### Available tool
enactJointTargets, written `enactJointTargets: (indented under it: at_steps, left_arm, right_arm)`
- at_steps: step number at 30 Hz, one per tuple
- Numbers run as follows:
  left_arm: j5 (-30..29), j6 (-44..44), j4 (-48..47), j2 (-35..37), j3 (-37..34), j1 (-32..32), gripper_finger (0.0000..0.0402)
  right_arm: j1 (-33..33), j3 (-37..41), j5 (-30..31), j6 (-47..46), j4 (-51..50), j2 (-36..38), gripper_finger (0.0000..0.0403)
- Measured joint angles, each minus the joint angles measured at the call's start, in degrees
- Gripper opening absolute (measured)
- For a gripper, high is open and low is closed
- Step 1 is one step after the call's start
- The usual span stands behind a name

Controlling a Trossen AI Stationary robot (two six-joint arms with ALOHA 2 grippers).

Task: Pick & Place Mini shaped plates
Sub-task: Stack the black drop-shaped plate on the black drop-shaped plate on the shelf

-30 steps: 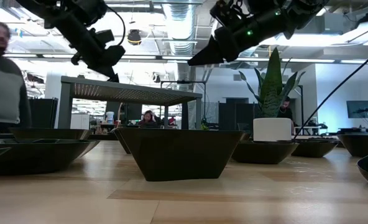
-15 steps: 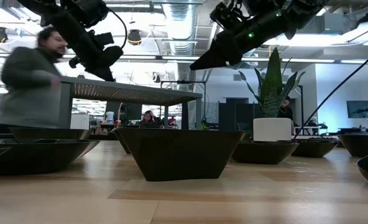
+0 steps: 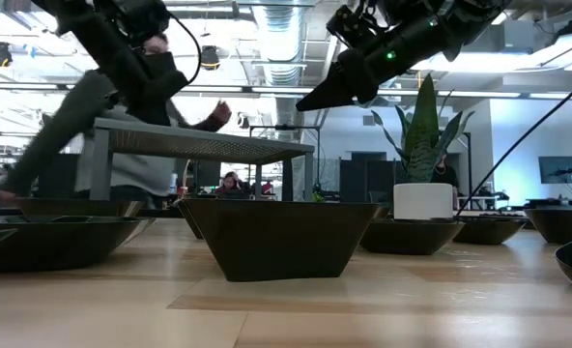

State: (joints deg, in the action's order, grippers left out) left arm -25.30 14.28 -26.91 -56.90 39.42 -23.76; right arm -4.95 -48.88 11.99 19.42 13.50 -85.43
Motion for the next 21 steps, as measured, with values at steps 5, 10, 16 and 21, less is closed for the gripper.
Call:
enactJointTargets:
  at_steps: [5, 10, 16, 21]
  left_arm:
    - [0.07, 1.0, -1.37, 0.0, 0.0, 1.39, 0.0008]
    - [0.31, 1.01, -1.85, -0.07, -0.13, 2.35, 0.0025]
    - [0.28, 1.01, -1.65, -0.03, -0.12, 2.48, 0.0056]
    - [0.28, 1.01, -1.57, 2.3, 0.21, 2.62, 0.0071]
  right_arm:
    - [-0.01, 0.0, 0.0, 0.0, 0.02, 0.0, 0.0234]
    - [-0.02, 0.0, 0.0, 0.0, 0.09, 0.0, 0.0234]
    - [-0.02, 0.0, 0.0, 0.0, 0.24, 0.0, 0.0234]
    - [-0.02, 0.0, 0.0, 0.0, 0.24, 0.0, 0.0234]
